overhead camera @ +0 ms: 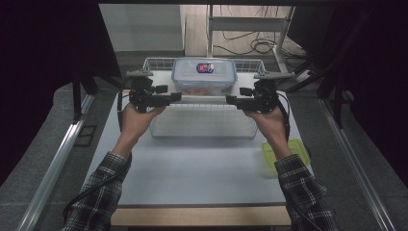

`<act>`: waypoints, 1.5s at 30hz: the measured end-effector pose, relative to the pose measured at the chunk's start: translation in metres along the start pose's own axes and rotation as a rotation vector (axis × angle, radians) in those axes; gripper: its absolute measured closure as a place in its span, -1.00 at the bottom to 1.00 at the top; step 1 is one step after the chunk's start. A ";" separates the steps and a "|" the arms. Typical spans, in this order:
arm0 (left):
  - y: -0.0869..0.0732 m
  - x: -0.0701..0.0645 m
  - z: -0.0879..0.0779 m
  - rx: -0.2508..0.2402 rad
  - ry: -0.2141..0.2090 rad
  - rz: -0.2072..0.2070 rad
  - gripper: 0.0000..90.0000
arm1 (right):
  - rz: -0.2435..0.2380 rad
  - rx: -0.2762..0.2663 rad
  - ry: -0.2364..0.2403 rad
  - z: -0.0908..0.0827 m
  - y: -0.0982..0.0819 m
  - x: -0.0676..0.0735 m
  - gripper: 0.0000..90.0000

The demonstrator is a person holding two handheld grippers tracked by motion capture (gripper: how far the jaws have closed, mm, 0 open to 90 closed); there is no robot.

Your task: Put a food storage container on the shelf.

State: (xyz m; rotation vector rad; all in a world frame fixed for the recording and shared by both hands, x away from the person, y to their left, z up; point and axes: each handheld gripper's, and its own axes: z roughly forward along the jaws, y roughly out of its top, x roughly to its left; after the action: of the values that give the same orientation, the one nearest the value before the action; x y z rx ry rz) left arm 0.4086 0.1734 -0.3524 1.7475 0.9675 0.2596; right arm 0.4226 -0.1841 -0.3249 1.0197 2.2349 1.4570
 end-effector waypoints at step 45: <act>-0.148 -0.064 -0.065 0.123 0.043 0.216 -0.95 | -0.147 0.041 0.074 -0.041 -0.119 0.060 -0.95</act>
State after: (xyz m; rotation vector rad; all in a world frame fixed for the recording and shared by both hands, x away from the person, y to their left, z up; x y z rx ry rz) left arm 0.2575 0.1876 -0.4370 1.9697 0.8404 0.3843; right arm 0.3086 -0.1990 -0.4034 0.8058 2.3462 1.4131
